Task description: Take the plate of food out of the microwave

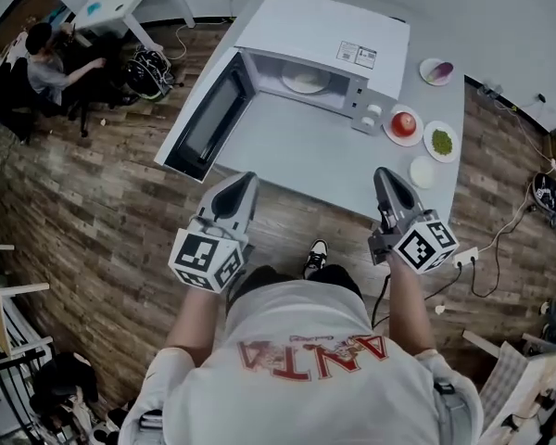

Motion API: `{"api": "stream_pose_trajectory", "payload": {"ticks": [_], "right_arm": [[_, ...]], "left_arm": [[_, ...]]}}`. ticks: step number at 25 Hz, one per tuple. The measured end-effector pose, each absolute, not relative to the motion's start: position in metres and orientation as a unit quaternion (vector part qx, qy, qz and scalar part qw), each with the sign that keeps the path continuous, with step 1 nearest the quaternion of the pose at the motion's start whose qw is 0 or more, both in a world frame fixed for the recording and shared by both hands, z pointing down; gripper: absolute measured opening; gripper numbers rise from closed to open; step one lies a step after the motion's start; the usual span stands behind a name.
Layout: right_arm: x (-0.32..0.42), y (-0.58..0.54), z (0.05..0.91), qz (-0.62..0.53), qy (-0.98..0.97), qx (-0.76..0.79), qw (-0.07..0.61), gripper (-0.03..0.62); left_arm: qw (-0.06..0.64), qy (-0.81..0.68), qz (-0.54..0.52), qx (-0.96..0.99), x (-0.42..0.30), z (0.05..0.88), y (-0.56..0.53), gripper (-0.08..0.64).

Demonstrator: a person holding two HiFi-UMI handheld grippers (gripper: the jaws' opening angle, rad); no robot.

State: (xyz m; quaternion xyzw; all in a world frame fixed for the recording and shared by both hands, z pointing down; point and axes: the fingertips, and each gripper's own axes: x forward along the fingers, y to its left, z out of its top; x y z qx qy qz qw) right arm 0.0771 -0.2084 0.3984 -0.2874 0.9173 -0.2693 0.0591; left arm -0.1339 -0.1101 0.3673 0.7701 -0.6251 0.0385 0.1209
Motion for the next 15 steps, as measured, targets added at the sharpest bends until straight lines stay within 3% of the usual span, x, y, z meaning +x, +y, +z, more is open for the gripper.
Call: {"api": "stream_pose_trajectory", "payload": {"ticks": [15], "right_arm": [[0.063,-0.258,0.437,-0.325,0.902,-0.282,0.045,0.003]], "left_arm": [[0.141,-0.631,0.054,0.761,-0.133,0.389,-0.17,0.009]]}}
